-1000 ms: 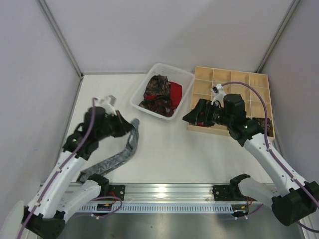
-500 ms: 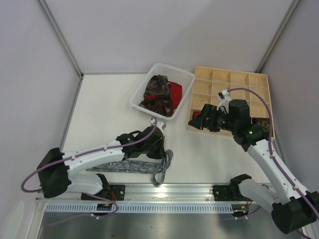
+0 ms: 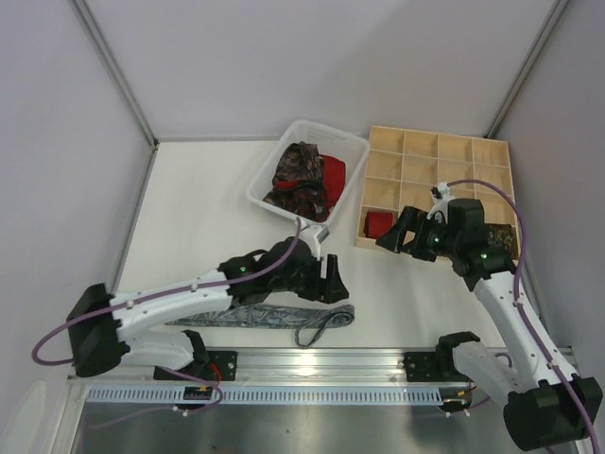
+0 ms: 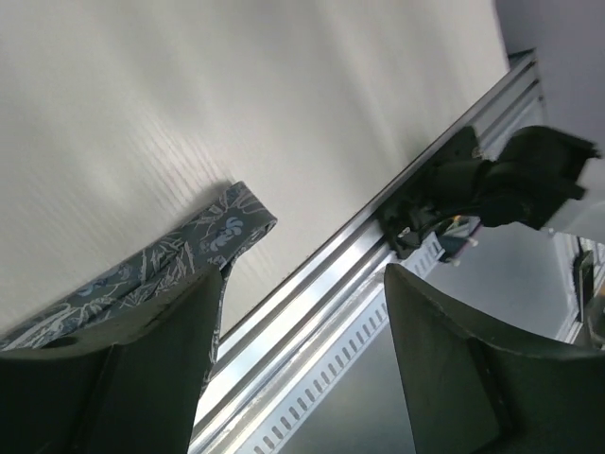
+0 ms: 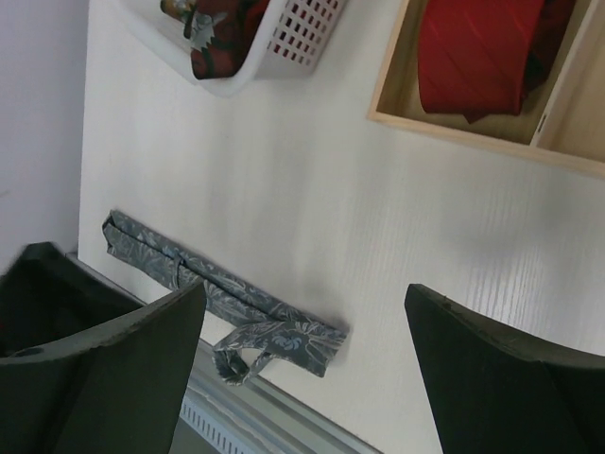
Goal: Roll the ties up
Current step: Move the tie to the center of the board, then flatten the tie
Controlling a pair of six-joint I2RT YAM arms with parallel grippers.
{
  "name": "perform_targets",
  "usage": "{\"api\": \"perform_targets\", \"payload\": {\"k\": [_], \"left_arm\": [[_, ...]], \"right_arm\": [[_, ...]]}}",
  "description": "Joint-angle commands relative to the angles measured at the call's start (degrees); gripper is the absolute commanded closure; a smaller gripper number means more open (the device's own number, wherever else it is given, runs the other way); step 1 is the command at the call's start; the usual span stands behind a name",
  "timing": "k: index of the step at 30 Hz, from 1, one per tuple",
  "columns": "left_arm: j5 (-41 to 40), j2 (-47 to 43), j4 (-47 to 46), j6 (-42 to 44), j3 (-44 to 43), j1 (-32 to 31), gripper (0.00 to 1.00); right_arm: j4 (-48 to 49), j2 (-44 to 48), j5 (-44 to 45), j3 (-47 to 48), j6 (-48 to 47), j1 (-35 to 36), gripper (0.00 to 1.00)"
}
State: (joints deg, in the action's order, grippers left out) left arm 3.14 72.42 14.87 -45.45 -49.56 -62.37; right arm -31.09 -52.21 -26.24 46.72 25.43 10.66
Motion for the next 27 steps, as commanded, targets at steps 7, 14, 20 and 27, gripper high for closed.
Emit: {"api": "perform_targets", "payload": {"k": [7, 14, 20, 27], "left_arm": [[-25.8, -33.5, 13.3, -1.6, 1.7, 0.9, 0.30], [-35.7, -51.5, 15.6, -3.5, 4.9, 0.9, 0.36], [-39.5, -52.8, 20.5, -3.2, 1.1, 0.9, 0.35], [-40.2, -57.4, 28.4, -7.8, 1.9, 0.9, 0.35]], "right_arm": [[-5.7, -4.8, 16.5, 0.2, 12.6, 22.7, 0.12], [-4.9, -11.8, 28.5, 5.2, 7.7, 46.6, 0.12], [-1.4, -22.6, 31.2, 11.1, 9.3, 59.8, 0.33], [3.5, -36.5, 41.8, 18.1, 17.5, 71.8, 0.44]]}}
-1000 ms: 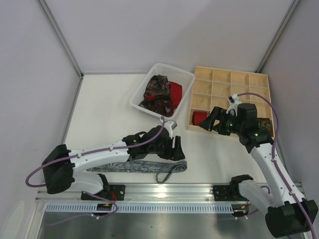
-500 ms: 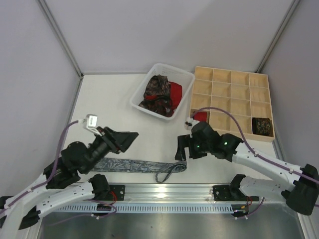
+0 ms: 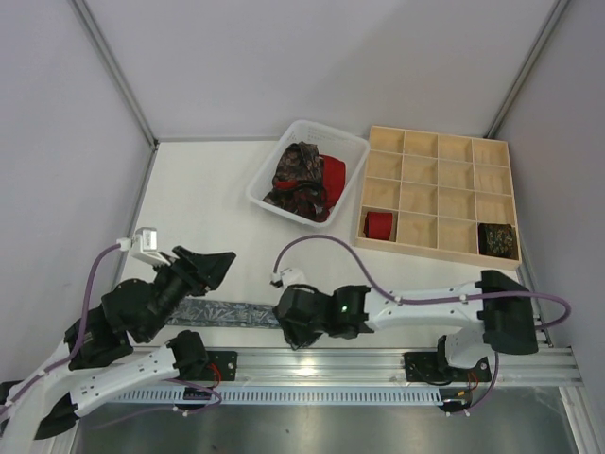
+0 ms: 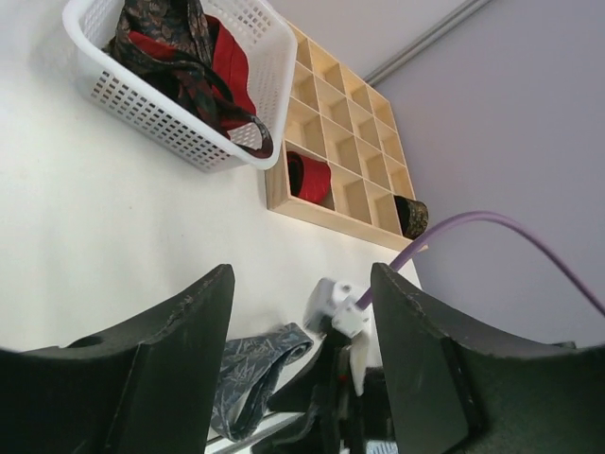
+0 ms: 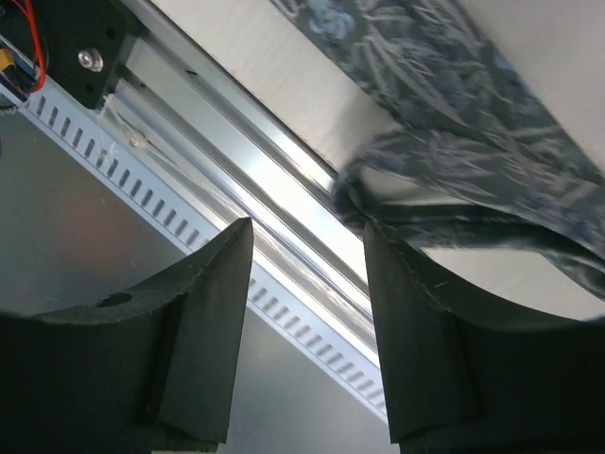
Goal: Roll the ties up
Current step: Flatten the tie
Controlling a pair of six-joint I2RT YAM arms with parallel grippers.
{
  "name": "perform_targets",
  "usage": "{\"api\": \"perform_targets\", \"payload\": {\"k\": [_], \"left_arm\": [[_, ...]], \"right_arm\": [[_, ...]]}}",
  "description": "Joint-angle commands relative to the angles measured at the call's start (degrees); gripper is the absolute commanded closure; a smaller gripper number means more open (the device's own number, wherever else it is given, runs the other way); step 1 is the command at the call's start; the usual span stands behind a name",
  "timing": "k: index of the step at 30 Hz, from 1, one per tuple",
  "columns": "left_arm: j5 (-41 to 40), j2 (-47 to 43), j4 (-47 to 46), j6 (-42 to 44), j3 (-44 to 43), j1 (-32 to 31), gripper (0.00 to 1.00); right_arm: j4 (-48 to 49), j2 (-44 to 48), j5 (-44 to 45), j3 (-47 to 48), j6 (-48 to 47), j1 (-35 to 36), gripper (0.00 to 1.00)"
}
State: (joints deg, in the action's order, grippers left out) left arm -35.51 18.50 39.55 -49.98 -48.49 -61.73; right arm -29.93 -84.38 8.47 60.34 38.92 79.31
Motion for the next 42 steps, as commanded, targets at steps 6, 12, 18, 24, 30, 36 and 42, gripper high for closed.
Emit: {"api": "perform_targets", "payload": {"k": [6, 12, 18, 24, 30, 36, 42], "left_arm": [[3.4, -7.4, 2.8, -7.8, 5.3, 0.3, 0.36], [6.7, -4.7, 1.8, -7.9, 5.8, 0.3, 0.36], [7.2, -5.7, 0.7, -7.9, 7.3, 0.3, 0.35], [6.5, -6.6, 1.6, -8.7, 8.0, 0.3, 0.35], [4.9, -6.1, 3.1, -8.6, 6.7, 0.3, 0.35], [4.3, -5.5, 3.3, -8.4, 6.1, 0.3, 0.36], [4.2, -4.6, 3.3, -8.5, 6.2, 0.3, 0.36]], "right_arm": [[-1.3, -12.1, 12.4, 9.5, 9.5, 8.2, 0.42], [-4.1, -15.3, 15.3, 11.5, 11.9, 9.6, 0.42], [-7.9, -15.4, 18.5, 11.5, 13.1, 9.7, 0.41], [-8.7, -16.4, 19.2, 10.3, 12.9, 8.7, 0.42], [-2.6, -16.3, 16.1, 7.3, 12.4, 7.2, 0.48], [-1.4, -17.2, 15.9, 6.6, 12.9, 6.7, 0.58], [1.2, -16.4, 13.2, 2.9, 13.8, 5.2, 0.66]]}}
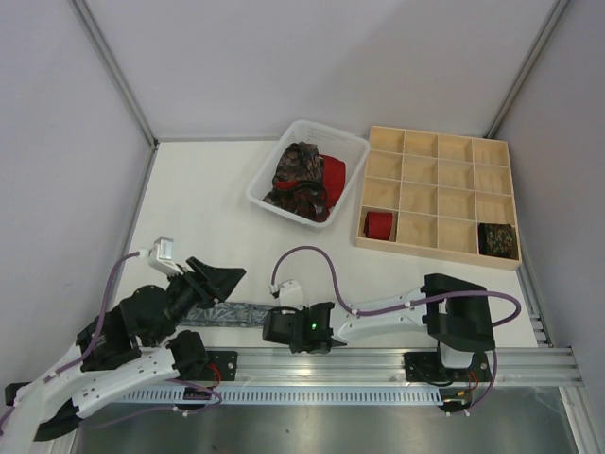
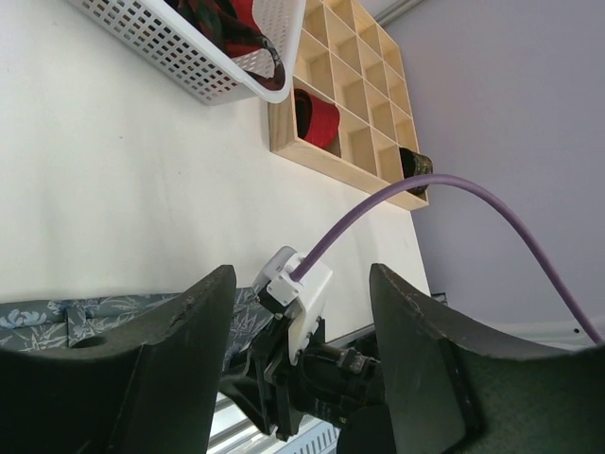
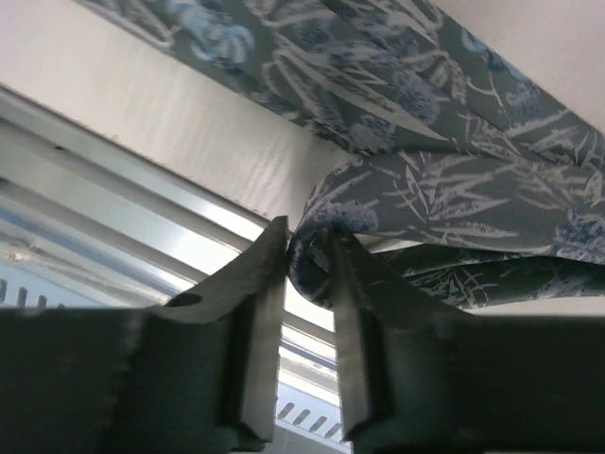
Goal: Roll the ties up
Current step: Flatten the tie
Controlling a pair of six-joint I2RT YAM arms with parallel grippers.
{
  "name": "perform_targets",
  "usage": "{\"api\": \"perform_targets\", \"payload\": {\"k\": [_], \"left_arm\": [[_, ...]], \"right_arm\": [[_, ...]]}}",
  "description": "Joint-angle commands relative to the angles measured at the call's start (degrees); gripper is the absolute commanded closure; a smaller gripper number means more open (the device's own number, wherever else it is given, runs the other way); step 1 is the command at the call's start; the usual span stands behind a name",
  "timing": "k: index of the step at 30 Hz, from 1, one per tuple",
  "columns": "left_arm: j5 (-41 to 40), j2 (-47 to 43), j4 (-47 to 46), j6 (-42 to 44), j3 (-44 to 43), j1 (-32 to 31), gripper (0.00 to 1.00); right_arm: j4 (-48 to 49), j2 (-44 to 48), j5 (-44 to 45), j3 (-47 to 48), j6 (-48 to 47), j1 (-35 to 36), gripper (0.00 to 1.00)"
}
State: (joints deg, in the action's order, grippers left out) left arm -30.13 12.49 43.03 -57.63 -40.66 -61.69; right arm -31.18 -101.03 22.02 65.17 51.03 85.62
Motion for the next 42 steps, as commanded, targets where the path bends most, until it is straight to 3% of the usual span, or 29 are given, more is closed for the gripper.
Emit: {"api": "perform_targets", "payload": {"k": [1, 7, 12, 17, 20, 21, 22, 24, 25, 29, 35, 38, 42], "left_arm": [[-1.2, 1.5, -0.4, -0.7, -1.6, 0.3, 0.36], [-1.0, 3.8, -1.7, -0.2, -2.0, 0.3, 0.36], [-0.6, 5.9, -3.2, 0.5, -2.2, 0.3, 0.35], [0.4, 10.6, -1.7, 0.8, -3.6, 0.3, 0.33], [1.5, 13.3, -1.3, 0.5, -3.5, 0.3, 0.31], [1.9, 13.6, -1.4, 0.1, -3.3, 0.3, 0.31], [2.2, 14.3, -1.6, -0.1, -3.1, 0.3, 0.30], [3.3, 14.8, -2.0, -0.6, -2.1, 0.3, 0.30], [3.6, 15.1, -2.2, -0.9, -1.7, 0.3, 0.30], [3.8, 16.4, -2.8, -2.1, -0.6, 0.3, 0.29], [3.0, 18.2, -2.8, -2.8, -1.4, 0.3, 0.29], [1.0, 19.4, -0.6, -4.5, -2.4, 0.3, 0.29], [0.0, 20.2, 1.4, -7.2, -2.2, 0.3, 0.31]], "right_arm": [[2.8, 0.7, -0.6, -2.5, 2.0, -1.5, 0.74], [5.1, 8.9, -0.8, -8.1, 4.4, -4.3, 1.00], [8.5, 28.6, 1.6, -18.0, 12.0, -10.4, 1.00], [3.4, 49.3, 7.5, -30.2, 21.6, -18.1, 0.99], [-3.4, 61.8, 9.9, -34.7, 25.6, -22.9, 0.71], [-5.4, 64.1, 9.5, -35.4, 26.1, -25.2, 0.51], [-8.2, 67.7, 8.1, -35.7, 25.8, -26.5, 0.40], [-10.4, 69.6, 5.9, -36.6, 25.2, -28.6, 0.21], [-12.4, 70.0, 4.2, -36.7, 24.9, -28.8, 0.19], [-16.4, 69.2, 2.8, -35.8, 24.8, -27.6, 0.19], [-22.1, 69.5, 8.6, -31.9, 22.2, -23.9, 0.27], [-12.2, 67.4, 5.2, -32.6, 11.3, -24.5, 0.35], [6.8, 54.2, -7.0, -31.8, -1.2, -26.0, 0.40]]}}
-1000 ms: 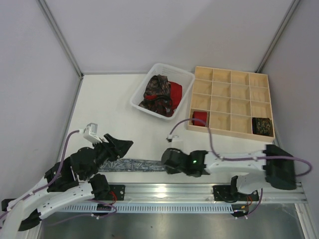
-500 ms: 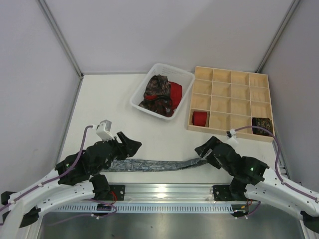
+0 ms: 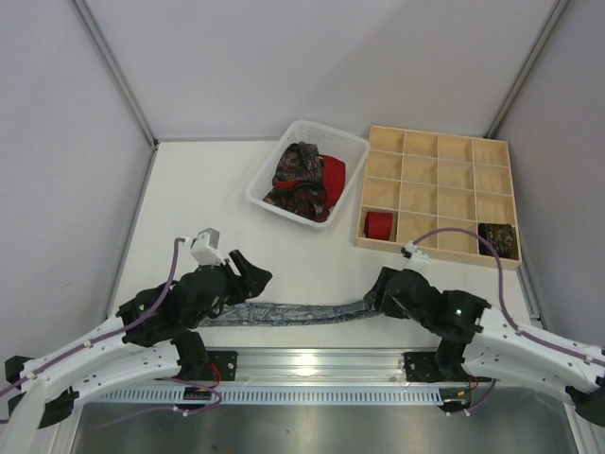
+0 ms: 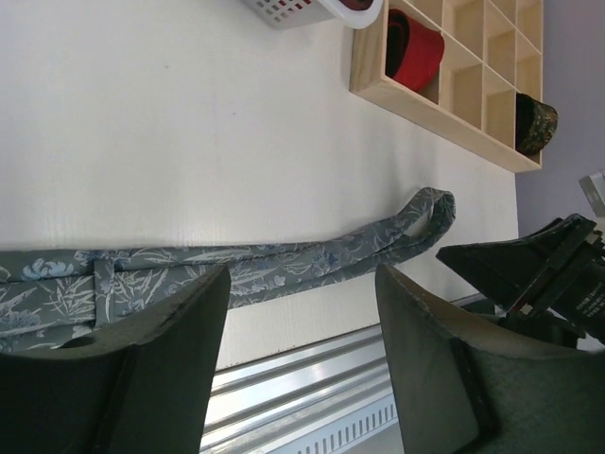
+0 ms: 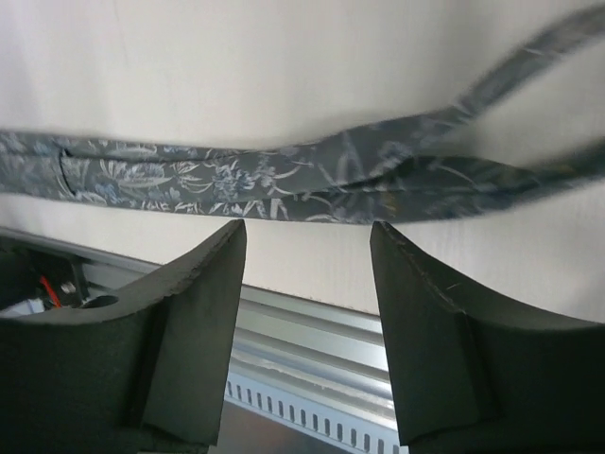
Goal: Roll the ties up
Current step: Flatten the tie
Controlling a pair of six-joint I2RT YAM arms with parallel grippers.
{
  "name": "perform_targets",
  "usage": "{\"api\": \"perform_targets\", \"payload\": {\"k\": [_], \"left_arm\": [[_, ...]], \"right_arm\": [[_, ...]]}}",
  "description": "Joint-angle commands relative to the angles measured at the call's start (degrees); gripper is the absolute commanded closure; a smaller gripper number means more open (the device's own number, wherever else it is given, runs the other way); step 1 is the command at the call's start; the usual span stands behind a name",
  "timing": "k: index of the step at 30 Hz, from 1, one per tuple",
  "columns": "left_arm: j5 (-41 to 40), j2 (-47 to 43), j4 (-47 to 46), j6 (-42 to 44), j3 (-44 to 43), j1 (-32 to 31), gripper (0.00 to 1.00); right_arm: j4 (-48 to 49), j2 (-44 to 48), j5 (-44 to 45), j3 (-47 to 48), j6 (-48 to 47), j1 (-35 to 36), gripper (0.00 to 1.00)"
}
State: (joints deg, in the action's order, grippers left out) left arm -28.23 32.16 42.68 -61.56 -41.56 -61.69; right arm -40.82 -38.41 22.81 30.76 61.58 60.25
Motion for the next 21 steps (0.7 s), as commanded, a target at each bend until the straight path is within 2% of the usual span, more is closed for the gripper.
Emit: {"api": "perform_targets", "payload": {"k": [1, 3, 6, 8, 10, 11, 14, 18, 21], "left_arm": [[-1.5, 1.1, 2.0, -3.6, -1.2, 0.4, 0.34], [-0.3, 3.2, 3.4, -2.0, -2.4, 1.3, 0.37], [1.6, 9.9, 11.4, -3.7, -6.2, 3.1, 0.38], [4.4, 14.1, 14.7, -5.6, -6.9, 3.8, 0.39], [7.3, 16.3, 16.4, -7.2, -5.9, 4.2, 0.46], [9.7, 18.6, 16.6, -9.0, -5.3, 4.2, 0.55], [11.6, 21.2, 16.7, -14.2, -1.4, 4.3, 0.72], [12.3, 26.4, 14.1, -17.1, 2.0, 4.3, 0.75], [10.7, 31.7, 14.5, -17.9, 1.4, 4.3, 0.72]], "right_arm": [[18.8, -11.1, -9.7, 3.4, -13.4, -0.7, 0.40], [22.0, -17.0, -15.6, 7.3, -16.8, -0.6, 0.40], [23.8, -27.5, -21.1, 13.4, -22.2, 0.0, 0.37], [22.5, -31.7, -21.0, 15.9, -24.4, 0.4, 0.35], [21.5, -32.7, -21.0, 16.1, -26.0, -0.1, 0.34], [21.1, -32.7, -21.0, 16.0, -26.2, -0.7, 0.33], [20.9, -31.1, -22.3, 13.5, -26.7, -3.6, 0.33], [22.0, -26.3, -26.2, 9.0, -26.2, -6.0, 0.32], [21.3, -22.3, -26.9, 6.0, -26.2, -7.8, 0.31]]}}
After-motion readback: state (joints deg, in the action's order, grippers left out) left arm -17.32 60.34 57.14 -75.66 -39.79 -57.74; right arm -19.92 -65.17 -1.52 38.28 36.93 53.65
